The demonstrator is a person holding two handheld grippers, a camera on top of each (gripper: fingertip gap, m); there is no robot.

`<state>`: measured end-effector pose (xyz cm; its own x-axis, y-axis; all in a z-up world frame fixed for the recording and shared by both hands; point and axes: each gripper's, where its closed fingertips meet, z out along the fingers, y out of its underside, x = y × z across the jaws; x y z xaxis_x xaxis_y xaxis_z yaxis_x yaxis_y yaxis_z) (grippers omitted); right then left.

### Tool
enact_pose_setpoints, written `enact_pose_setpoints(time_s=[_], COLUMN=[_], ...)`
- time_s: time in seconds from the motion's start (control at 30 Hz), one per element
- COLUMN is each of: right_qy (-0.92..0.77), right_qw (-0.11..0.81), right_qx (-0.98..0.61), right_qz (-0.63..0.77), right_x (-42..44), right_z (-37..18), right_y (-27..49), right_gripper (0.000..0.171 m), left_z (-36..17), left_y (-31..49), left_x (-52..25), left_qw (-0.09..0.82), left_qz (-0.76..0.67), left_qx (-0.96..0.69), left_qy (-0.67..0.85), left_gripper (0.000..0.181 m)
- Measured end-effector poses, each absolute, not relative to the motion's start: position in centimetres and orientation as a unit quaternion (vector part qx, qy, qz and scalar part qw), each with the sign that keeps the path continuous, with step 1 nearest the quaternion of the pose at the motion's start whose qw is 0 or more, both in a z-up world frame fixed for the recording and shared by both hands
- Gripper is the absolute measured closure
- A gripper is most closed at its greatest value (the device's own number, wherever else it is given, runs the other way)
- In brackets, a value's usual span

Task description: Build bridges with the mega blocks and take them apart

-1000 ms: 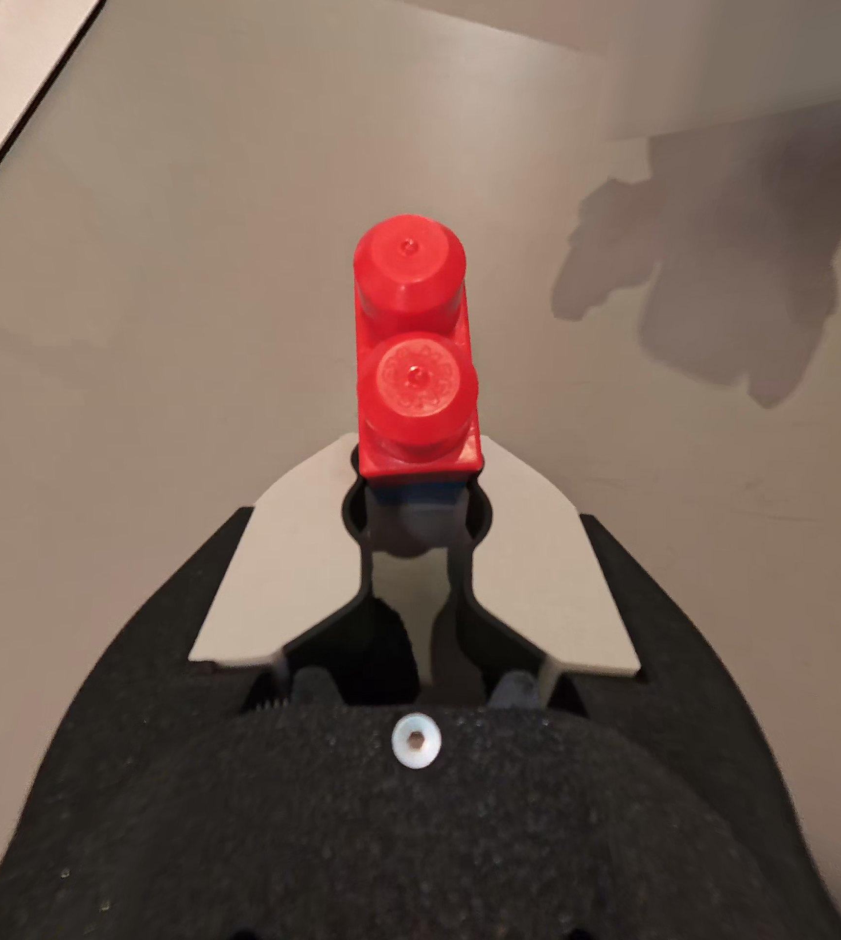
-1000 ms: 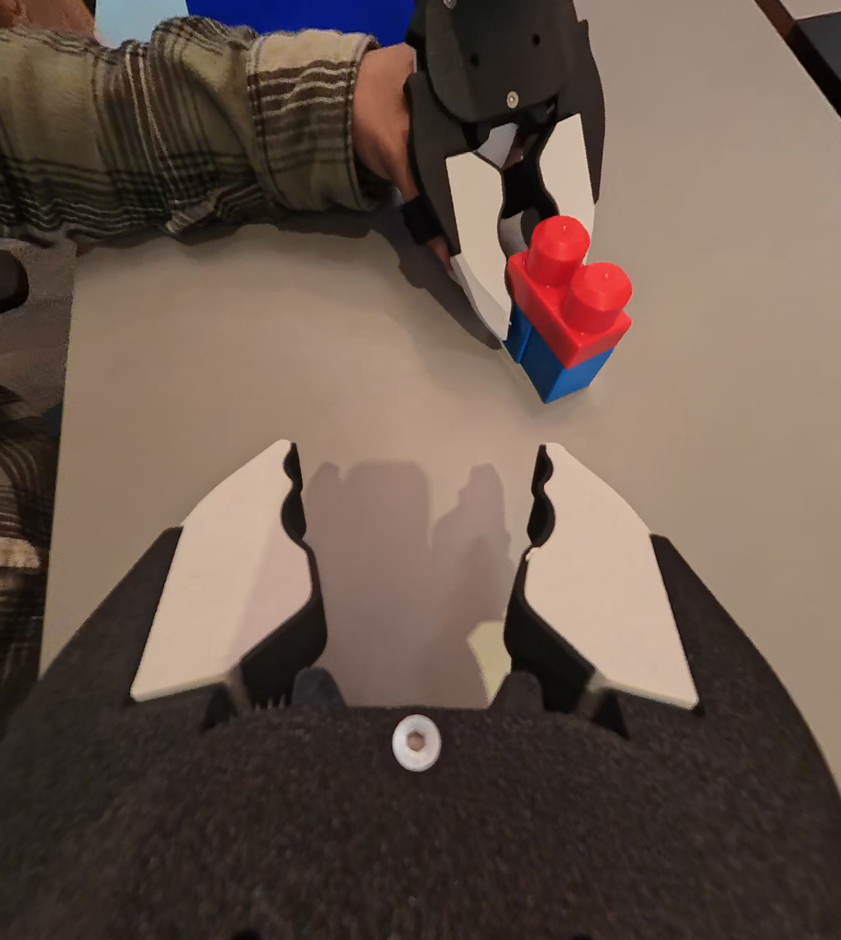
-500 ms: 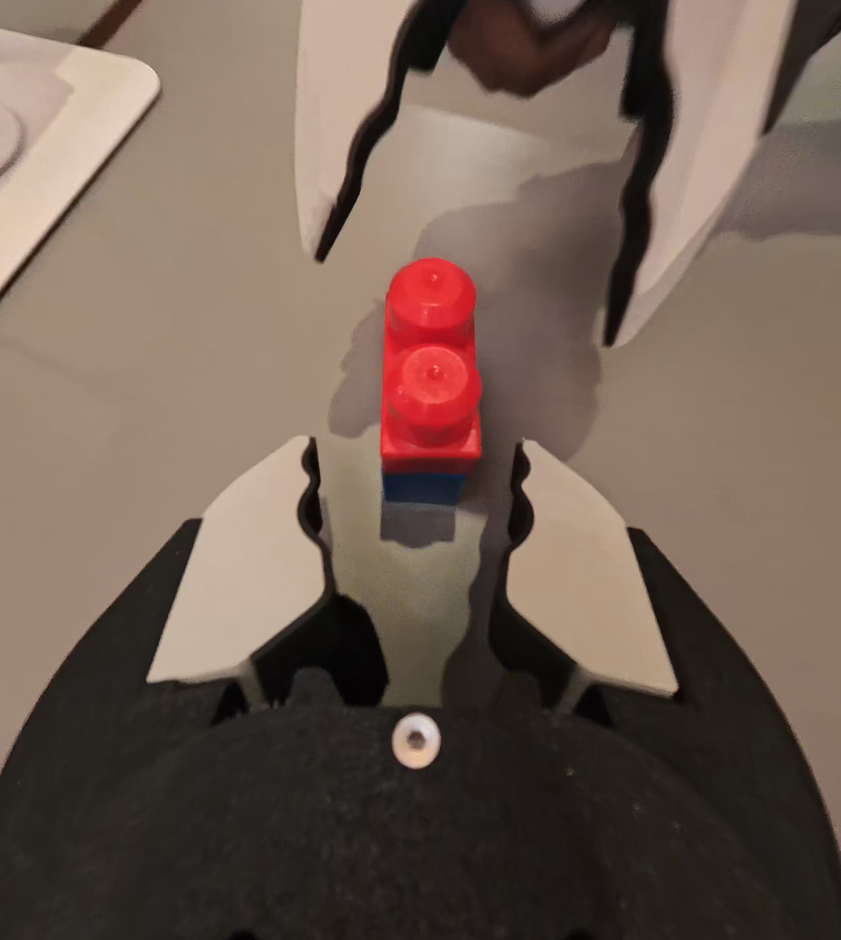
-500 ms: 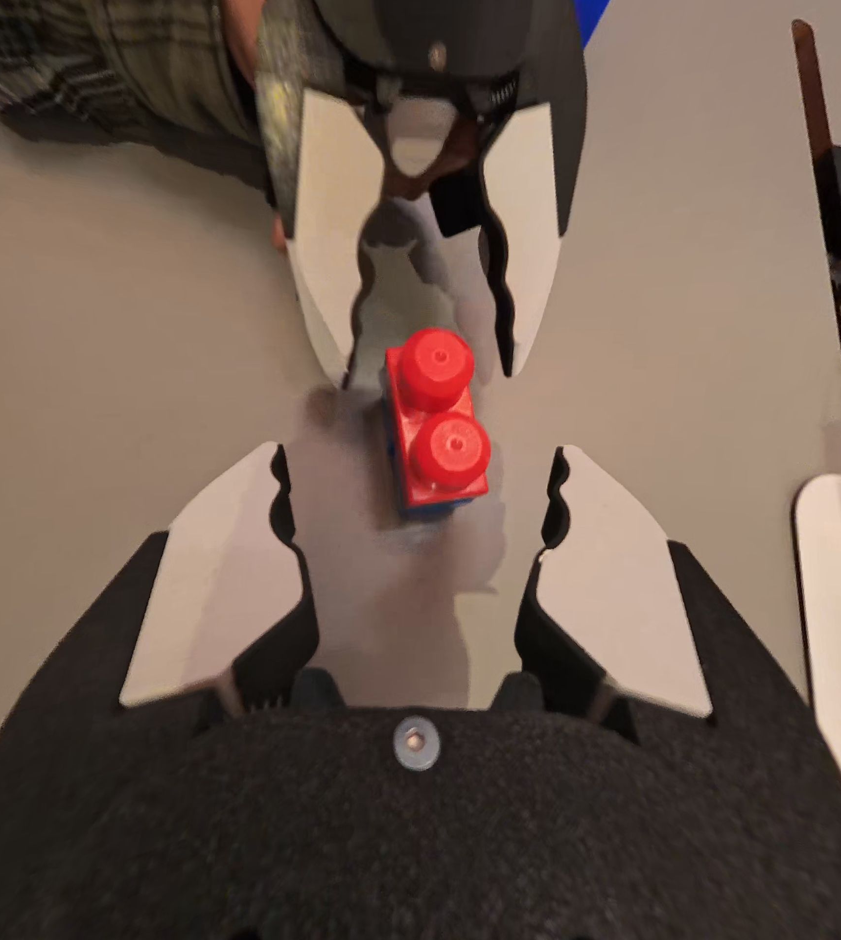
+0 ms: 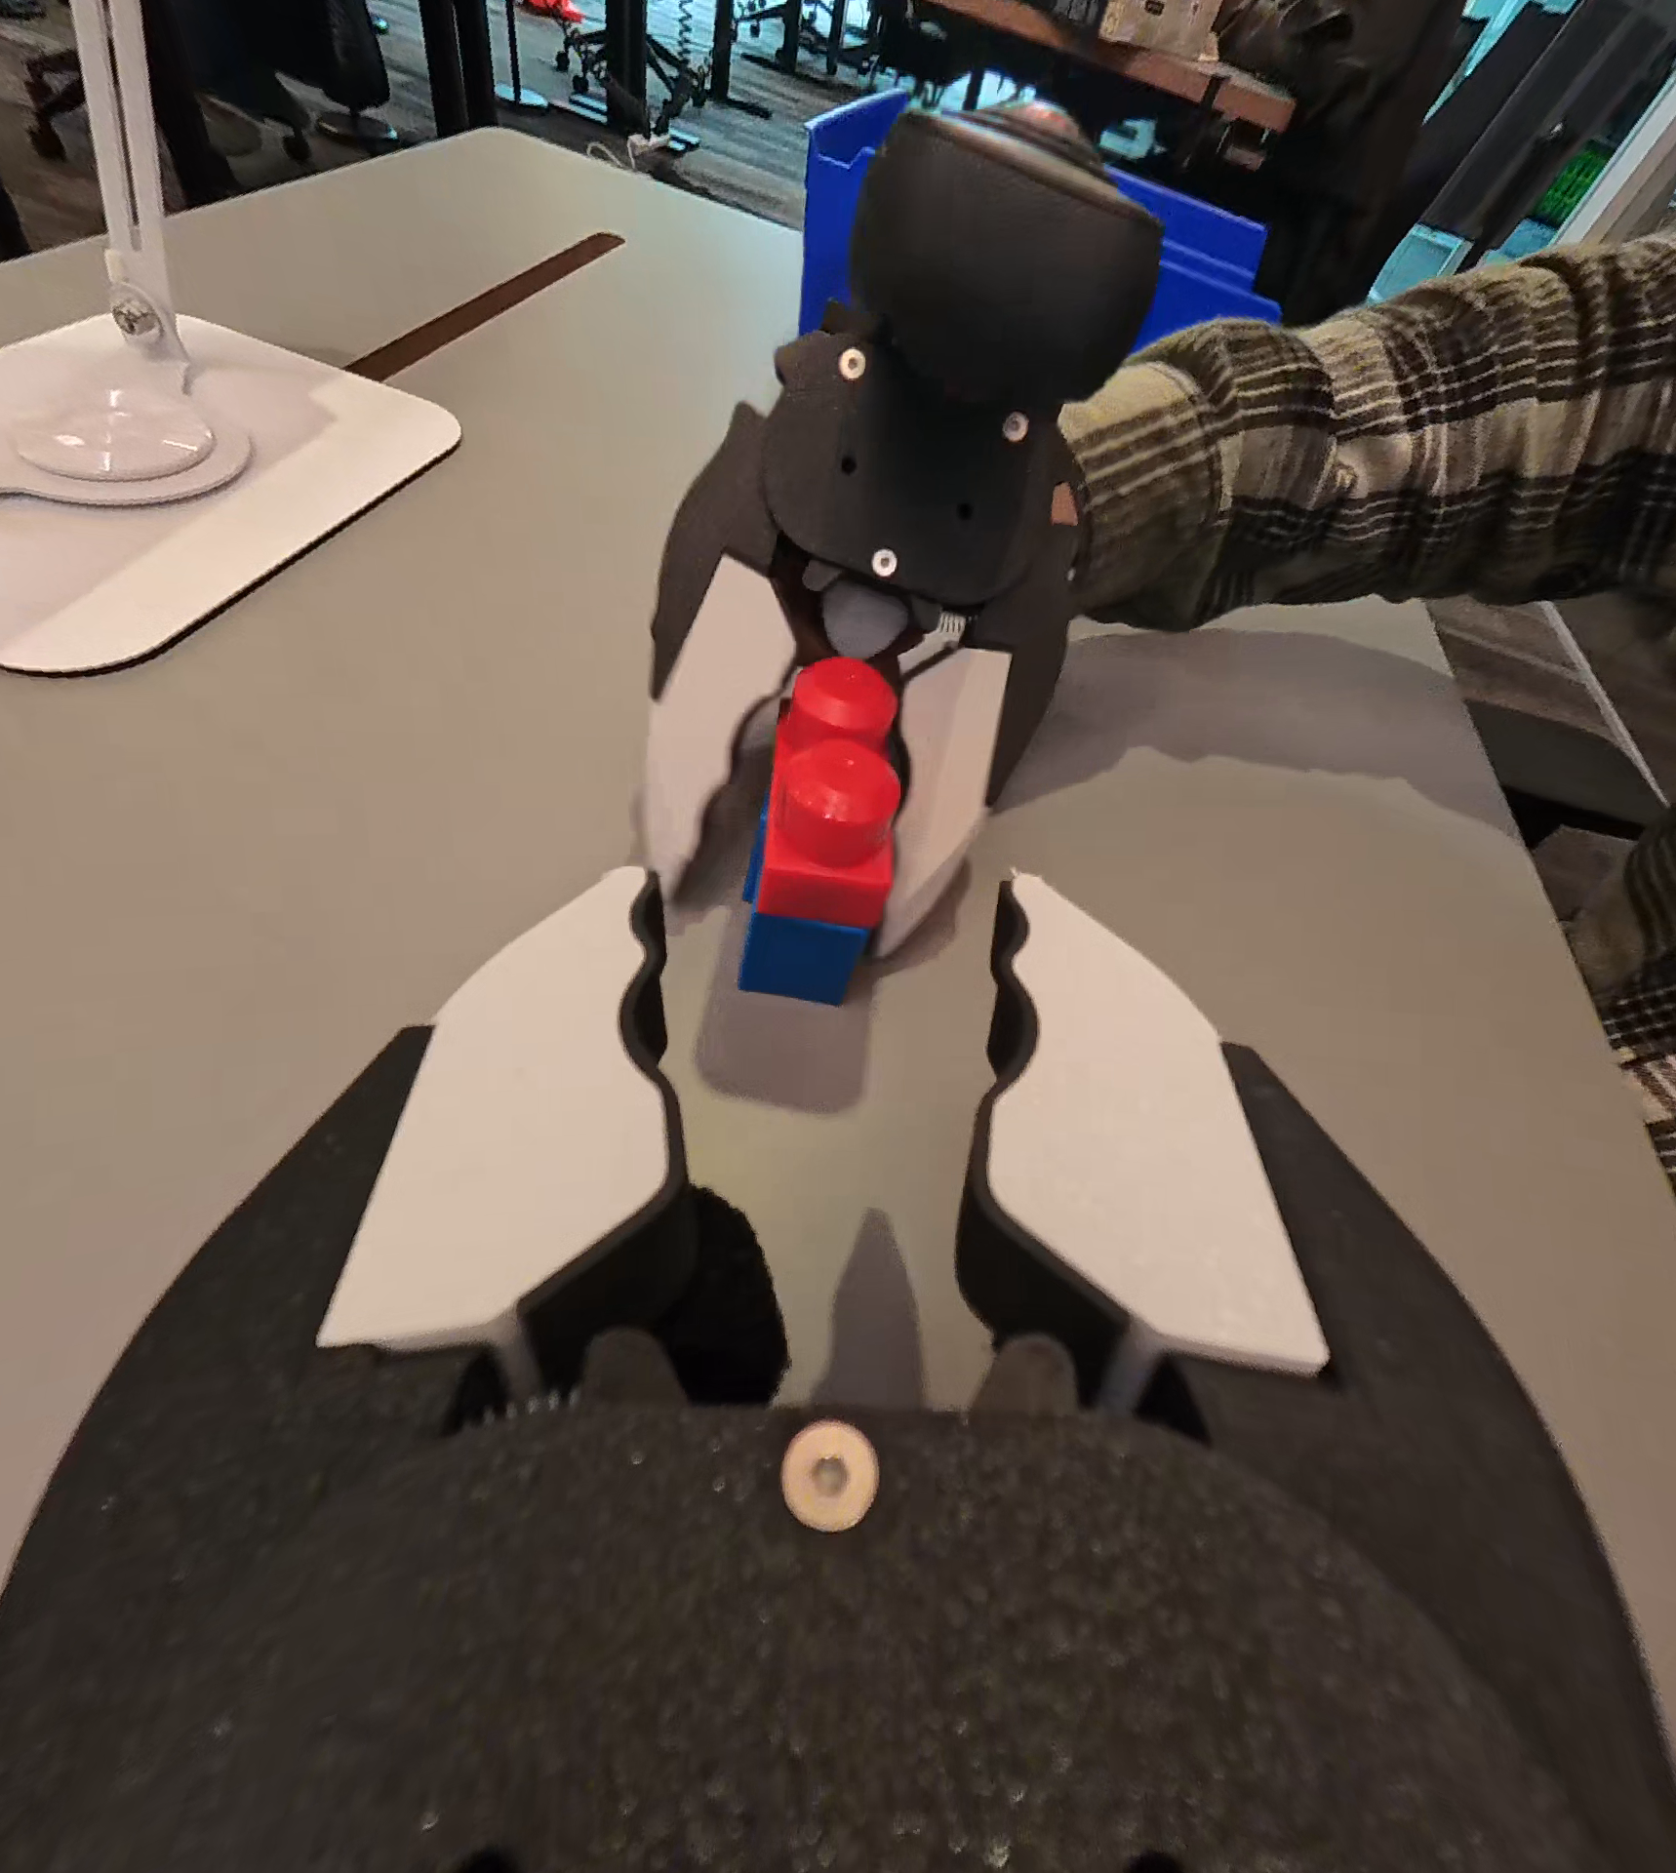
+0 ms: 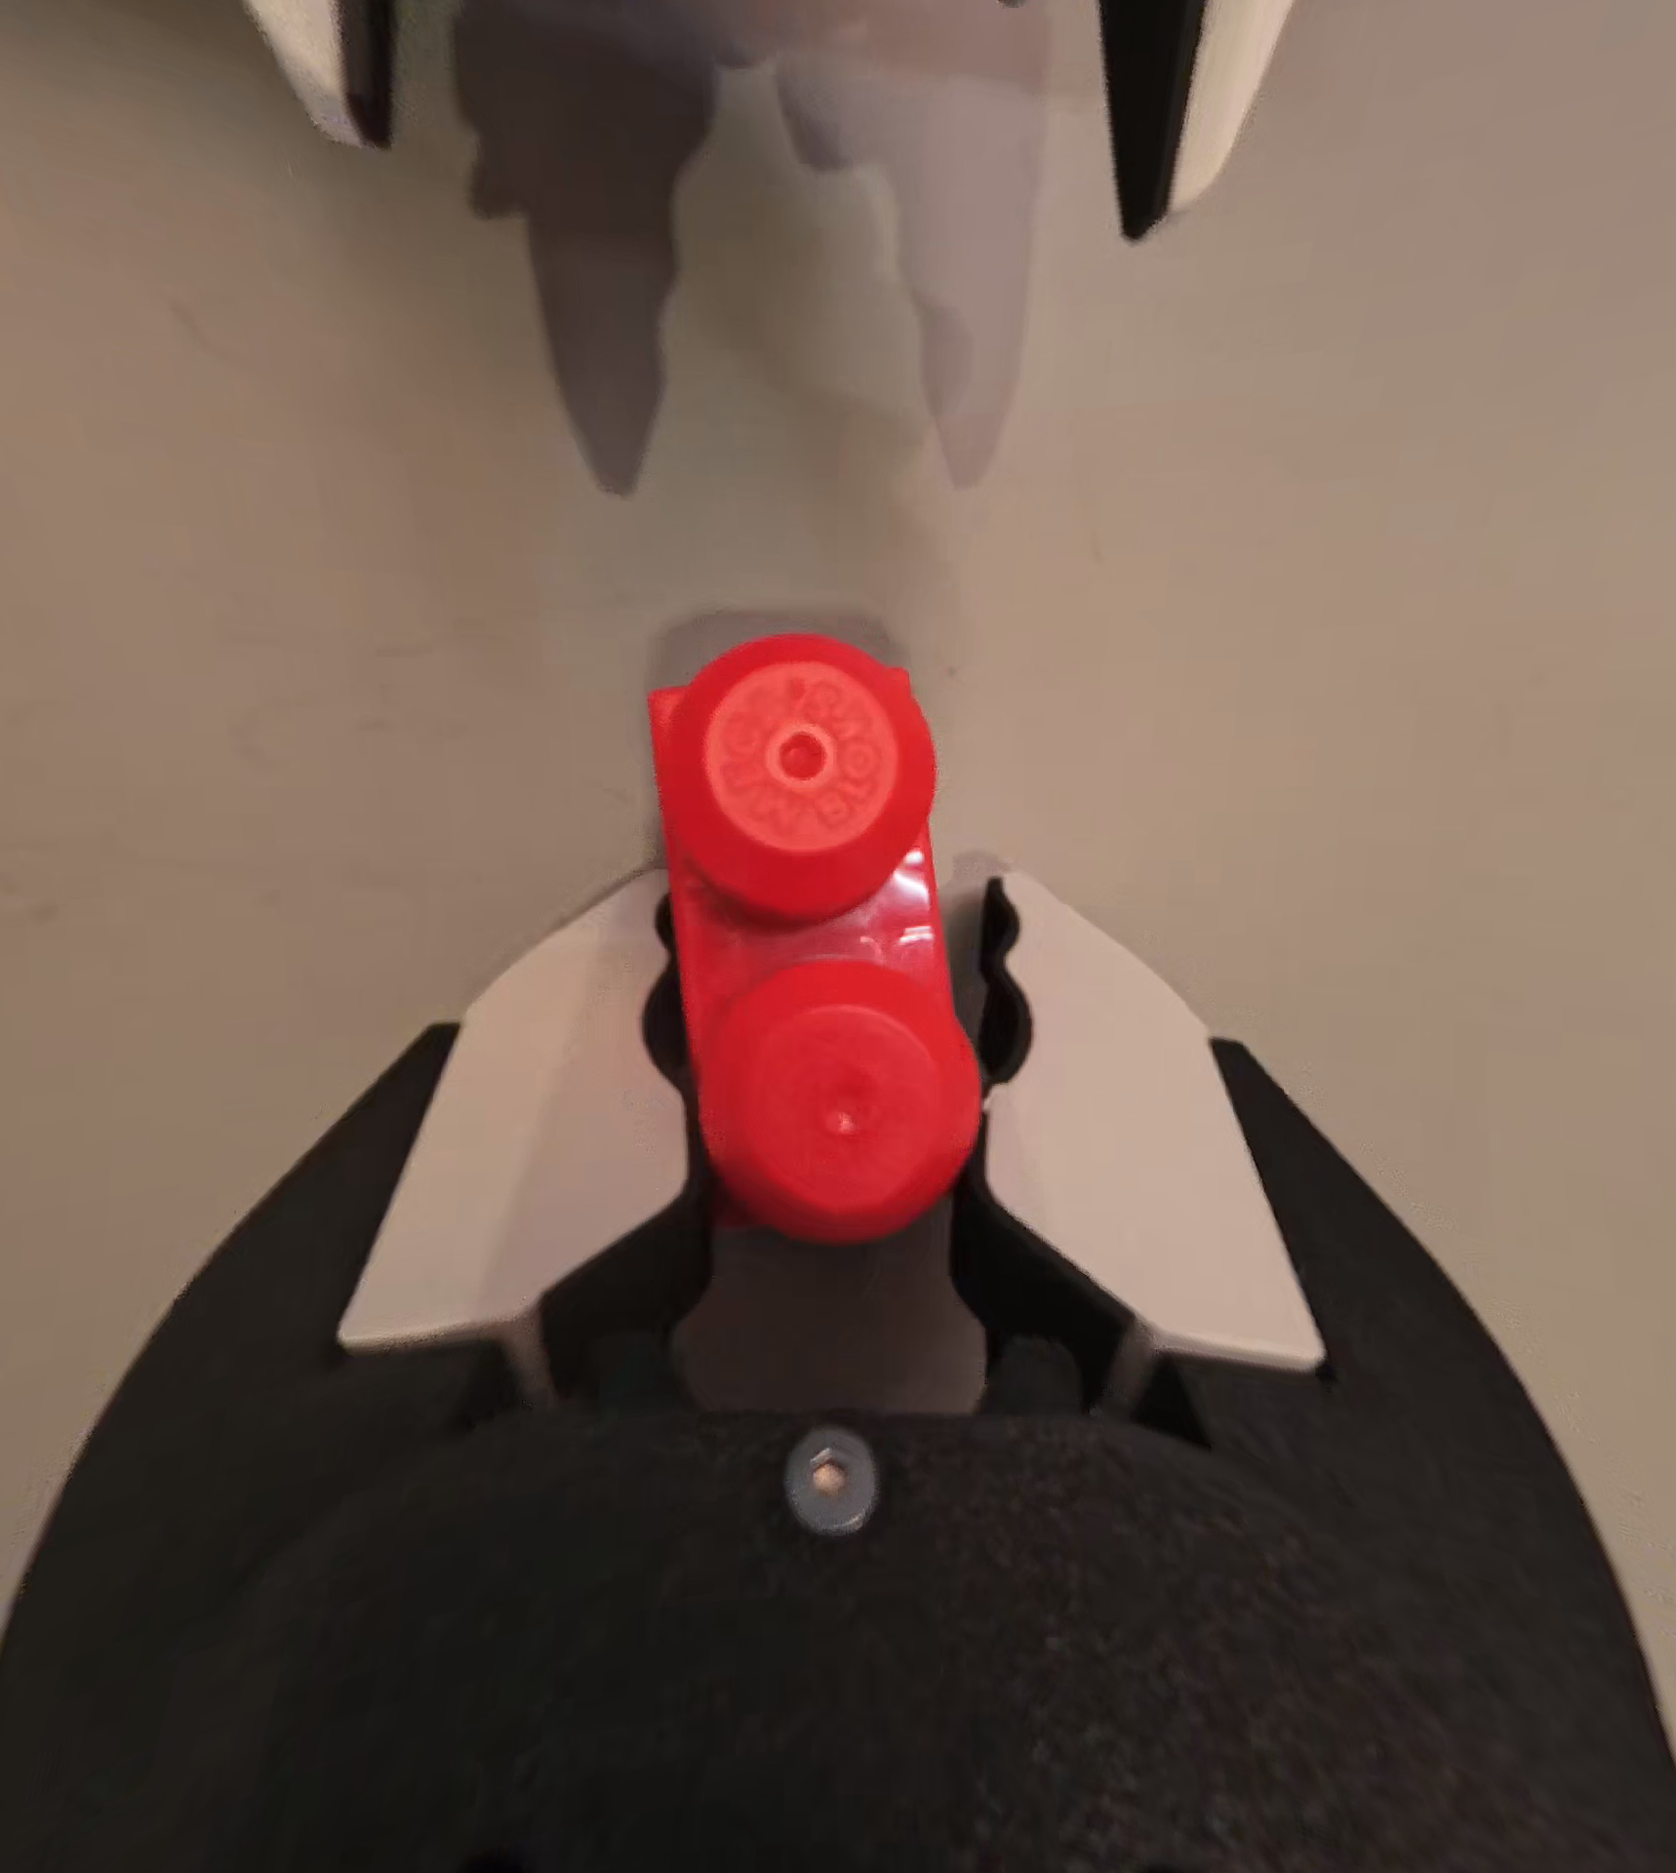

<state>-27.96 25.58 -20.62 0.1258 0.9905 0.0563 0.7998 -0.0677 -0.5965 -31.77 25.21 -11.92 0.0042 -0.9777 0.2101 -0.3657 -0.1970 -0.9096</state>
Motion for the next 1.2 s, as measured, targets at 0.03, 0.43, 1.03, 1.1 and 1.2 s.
enact_pose_setpoints(time_s=[0.03,0.43,1.03,1.1,1.2], right_qy=[-0.631,-0.617,-0.441,-0.446,-0.468], right_qw=[0.257,0.273,0.229,0.217,0.183], right_qx=[-0.706,-0.714,-0.867,-0.868,-0.864], right_qz=[0.194,0.188,-0.026,-0.019,-0.022], right_x=[-28.2,-23.3,23.5,25.2,26.8], right_z=[-20.5,-13.7,-3.7,-5.9,-9.3], right_y=[25.7,24.4,9.3,9.4,10.3], right_gripper=[0.119,0.122,0.121,0.120,0.120], left_z=[-12.0,-10.7,-8.0,-8.4,-8.9], left_y=[25.3,26.5,16.5,14.4,11.3], left_x=[-31.7,-32.4,-27.4,-26.9,-26.1], left_qw=[0.336,0.366,0.334,0.318,0.300], left_qz=[-0.456,-0.483,-0.509,-0.493,-0.456], left_qx=[-0.625,-0.624,-0.602,-0.613,-0.625], left_qy=[0.537,0.493,0.517,0.529,0.558], left_gripper=[0.120,0.129,0.128,0.128,0.126])
